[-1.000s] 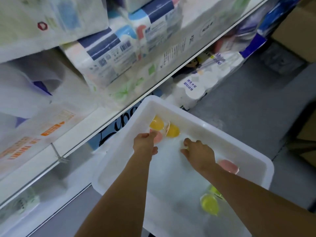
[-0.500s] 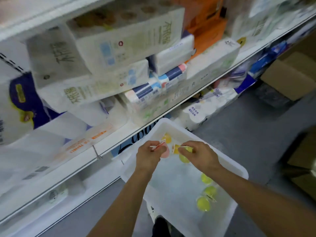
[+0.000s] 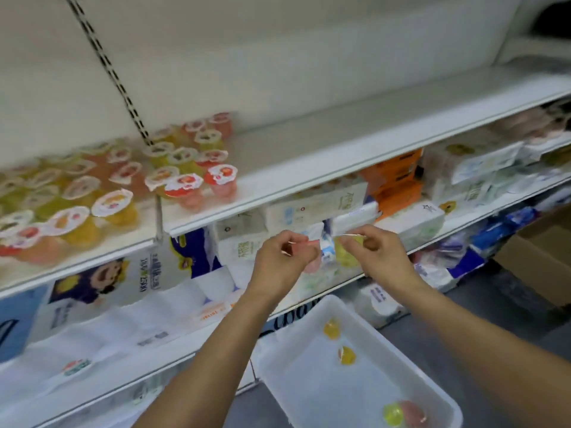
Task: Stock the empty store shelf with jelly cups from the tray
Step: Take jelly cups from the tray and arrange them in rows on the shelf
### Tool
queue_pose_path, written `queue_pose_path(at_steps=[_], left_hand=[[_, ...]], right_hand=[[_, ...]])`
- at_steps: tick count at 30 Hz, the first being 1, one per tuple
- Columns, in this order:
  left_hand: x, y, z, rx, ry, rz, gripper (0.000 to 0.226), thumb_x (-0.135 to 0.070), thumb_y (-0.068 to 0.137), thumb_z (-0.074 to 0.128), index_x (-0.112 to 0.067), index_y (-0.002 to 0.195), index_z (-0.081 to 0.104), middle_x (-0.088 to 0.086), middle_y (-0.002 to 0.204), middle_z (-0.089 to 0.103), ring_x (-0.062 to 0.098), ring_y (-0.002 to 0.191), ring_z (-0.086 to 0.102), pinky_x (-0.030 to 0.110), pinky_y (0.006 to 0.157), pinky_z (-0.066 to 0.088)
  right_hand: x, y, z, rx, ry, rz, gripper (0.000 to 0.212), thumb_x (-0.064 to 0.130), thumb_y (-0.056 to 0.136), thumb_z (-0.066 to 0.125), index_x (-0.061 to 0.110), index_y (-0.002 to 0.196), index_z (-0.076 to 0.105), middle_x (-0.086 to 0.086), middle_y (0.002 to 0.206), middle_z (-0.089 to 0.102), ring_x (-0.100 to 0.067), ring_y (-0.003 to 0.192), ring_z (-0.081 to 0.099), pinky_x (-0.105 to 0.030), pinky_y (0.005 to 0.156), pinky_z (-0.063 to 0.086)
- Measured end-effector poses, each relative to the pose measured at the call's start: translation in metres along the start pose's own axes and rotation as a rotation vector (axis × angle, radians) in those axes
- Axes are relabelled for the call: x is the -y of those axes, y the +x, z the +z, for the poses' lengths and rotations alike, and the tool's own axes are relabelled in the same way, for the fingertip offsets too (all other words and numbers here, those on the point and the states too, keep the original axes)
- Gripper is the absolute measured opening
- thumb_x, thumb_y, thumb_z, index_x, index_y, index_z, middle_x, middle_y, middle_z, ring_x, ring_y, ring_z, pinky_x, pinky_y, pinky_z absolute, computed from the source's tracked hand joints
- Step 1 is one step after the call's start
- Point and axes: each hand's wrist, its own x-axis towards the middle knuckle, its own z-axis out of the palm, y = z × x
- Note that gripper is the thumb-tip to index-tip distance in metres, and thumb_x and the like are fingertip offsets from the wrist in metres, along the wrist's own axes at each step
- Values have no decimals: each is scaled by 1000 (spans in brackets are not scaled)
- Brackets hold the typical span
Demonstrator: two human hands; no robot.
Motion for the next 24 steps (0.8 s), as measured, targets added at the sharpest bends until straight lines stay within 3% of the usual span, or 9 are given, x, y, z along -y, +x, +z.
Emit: queue_pose_path(at_steps=[2,6,10,13,16,20,24], left_hand=[[-23,1,-16,-30,1,70,8,-26,81,72,-26,88,69,-9,77,61,7,68,58,29,67,52],[-65,4,-48,-77,14,211,9,-26,81,72,-26,90,70,-6,82,67,9,72,61,31,71,55],[-89,15,-84,-157,8,249,16,-37,75,72,-30,90,72,-9,86,69,13,78,64,41,77,58],[-99,24,-113,-213,-29,255,14,-31,78,75,-25,91,72,-7,85,70,13,73,62,32,70,57],[-103,33,-142,-266,-19,251,13,-23,81,72,-22,93,72,3,88,70,15,73,62,20,58,52],[-103,49,-172,-317,18,234,11,-29,80,71,-27,91,71,-1,85,70,20,75,65,23,59,51],[-102,69,-191,-357,52,247,10,-27,81,70,-31,90,71,-9,81,69,12,75,64,24,64,52]], right_hand=[[27,17,-3,-57,32,-54,16,38,83,72,25,92,68,15,60,58,-4,55,52,-29,57,44],[75,54,4,-82,87,-124,30,41,78,76,27,103,67,0,83,66,-17,78,62,-38,73,55],[112,90,31,-28,21,-154,47,33,75,80,18,117,65,-4,96,67,-18,81,63,-35,78,55],[126,115,60,30,-74,-164,54,28,75,80,17,123,60,7,95,62,-16,87,62,-34,85,53],[132,142,86,86,-264,-171,62,30,76,78,14,131,54,-5,117,64,-21,106,60,-24,88,45],[140,176,116,118,-385,-164,61,31,76,77,11,129,55,-8,125,63,-26,114,59,-30,95,46],[151,207,137,129,-450,-105,63,34,78,76,11,131,50,-8,127,60,-25,114,58,-29,92,45]])
